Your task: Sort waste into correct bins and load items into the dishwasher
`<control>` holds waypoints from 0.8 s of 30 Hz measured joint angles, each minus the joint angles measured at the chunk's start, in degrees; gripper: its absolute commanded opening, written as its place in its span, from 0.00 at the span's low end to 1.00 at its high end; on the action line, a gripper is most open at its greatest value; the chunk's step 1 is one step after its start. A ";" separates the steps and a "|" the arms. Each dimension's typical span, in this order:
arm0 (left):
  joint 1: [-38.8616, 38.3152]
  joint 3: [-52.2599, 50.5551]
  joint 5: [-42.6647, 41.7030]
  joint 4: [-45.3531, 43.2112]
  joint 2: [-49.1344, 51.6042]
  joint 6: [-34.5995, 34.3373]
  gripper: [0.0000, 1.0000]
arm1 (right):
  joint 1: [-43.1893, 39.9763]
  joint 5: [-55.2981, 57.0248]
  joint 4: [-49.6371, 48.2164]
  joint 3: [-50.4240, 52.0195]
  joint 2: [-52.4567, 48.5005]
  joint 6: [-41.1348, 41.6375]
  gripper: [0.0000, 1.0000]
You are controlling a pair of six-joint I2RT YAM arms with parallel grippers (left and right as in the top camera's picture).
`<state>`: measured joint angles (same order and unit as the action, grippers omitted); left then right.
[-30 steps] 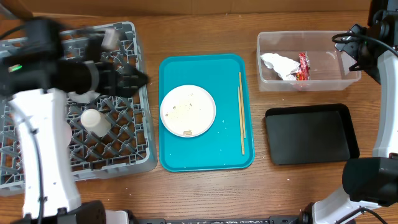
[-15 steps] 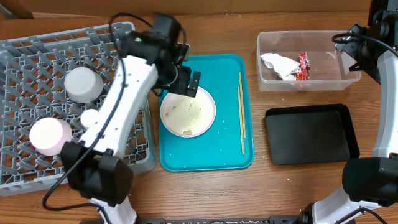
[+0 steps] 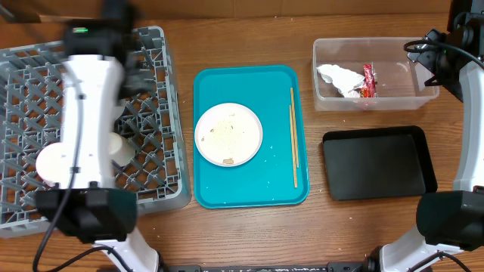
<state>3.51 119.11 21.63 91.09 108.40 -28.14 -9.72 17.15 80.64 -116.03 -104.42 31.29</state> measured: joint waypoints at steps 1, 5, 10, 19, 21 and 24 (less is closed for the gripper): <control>3.06 0.00 -0.59 0.42 0.00 -0.35 1.00 | 0.00 0.00 -0.02 0.00 0.00 0.00 1.00; 13.40 0.00 -5.66 0.96 0.02 -1.14 1.00 | 0.00 0.02 -0.02 0.00 0.00 0.00 1.00; 21.31 0.00 -11.67 1.09 0.02 -1.77 1.00 | 0.00 -0.09 -0.04 0.00 0.00 0.02 1.00; 26.62 0.00 -14.56 1.53 0.02 -1.95 1.00 | 0.02 -20.61 -1.90 0.00 0.00 0.22 1.00; 26.58 0.00 -15.02 1.49 0.02 -1.95 1.00 | 0.74 -29.77 -4.13 0.11 0.00 -0.68 1.00; 26.58 0.00 -15.32 1.49 0.02 -1.95 1.00 | 4.42 -37.79 -5.11 0.50 0.00 -3.91 1.00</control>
<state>30.09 119.11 6.31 92.58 108.42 -30.09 -5.30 -20.64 75.53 -115.52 -104.42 27.38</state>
